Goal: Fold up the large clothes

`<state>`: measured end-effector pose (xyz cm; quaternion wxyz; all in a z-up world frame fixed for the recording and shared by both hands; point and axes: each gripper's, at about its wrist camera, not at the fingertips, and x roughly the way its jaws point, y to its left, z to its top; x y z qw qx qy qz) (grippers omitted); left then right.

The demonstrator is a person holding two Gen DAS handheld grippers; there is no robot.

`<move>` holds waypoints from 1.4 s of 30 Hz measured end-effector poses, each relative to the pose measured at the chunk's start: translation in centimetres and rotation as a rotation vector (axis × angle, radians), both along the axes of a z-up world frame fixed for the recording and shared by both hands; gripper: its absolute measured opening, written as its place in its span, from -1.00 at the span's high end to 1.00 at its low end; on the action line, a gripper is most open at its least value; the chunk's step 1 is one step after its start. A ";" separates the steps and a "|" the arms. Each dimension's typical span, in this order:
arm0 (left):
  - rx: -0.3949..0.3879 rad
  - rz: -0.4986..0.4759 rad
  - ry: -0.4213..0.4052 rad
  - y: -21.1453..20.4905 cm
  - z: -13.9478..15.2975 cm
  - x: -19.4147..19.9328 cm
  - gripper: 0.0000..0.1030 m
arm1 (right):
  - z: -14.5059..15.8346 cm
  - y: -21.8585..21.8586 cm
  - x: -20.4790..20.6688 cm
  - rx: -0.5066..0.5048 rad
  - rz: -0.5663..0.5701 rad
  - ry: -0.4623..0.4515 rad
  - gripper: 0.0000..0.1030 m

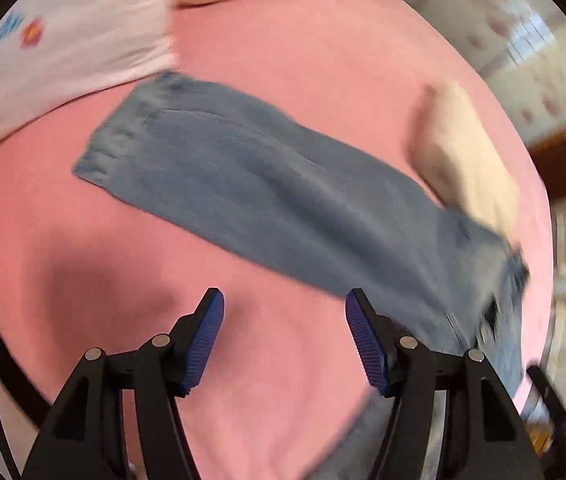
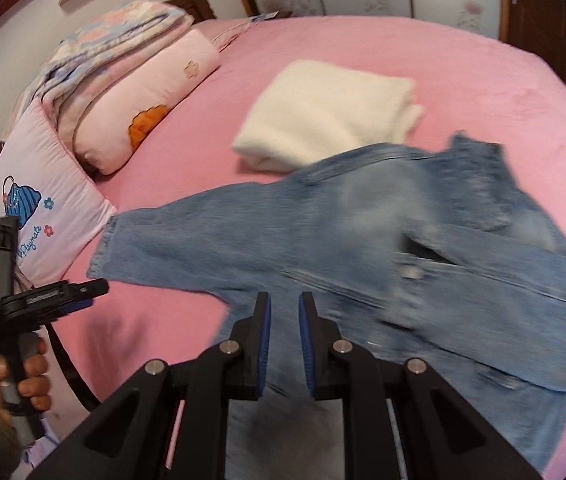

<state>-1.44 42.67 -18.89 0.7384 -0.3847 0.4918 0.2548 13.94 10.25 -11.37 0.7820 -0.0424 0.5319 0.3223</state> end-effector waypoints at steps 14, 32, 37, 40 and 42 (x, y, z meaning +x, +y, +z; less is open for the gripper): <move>-0.137 0.406 -0.038 12.3 -10.5 -4.4 -0.19 | -4.6 10.9 0.1 -0.053 0.121 0.069 0.73; 0.079 -0.016 -0.333 4.1 5.1 6.1 0.84 | -5.4 6.4 0.1 -0.051 0.014 0.143 0.73; 0.126 -0.422 -0.464 -8.4 10.4 12.7 0.84 | -4.6 1.0 1.2 -0.032 -0.080 0.128 0.73; 0.109 -0.596 -0.490 -15.8 10.4 15.8 0.83 | -4.1 -3.6 2.4 -0.033 -0.161 0.116 0.73; 0.075 -0.712 -0.460 -21.4 8.6 18.0 0.81 | -4.0 -6.8 2.8 -0.041 -0.209 0.112 0.73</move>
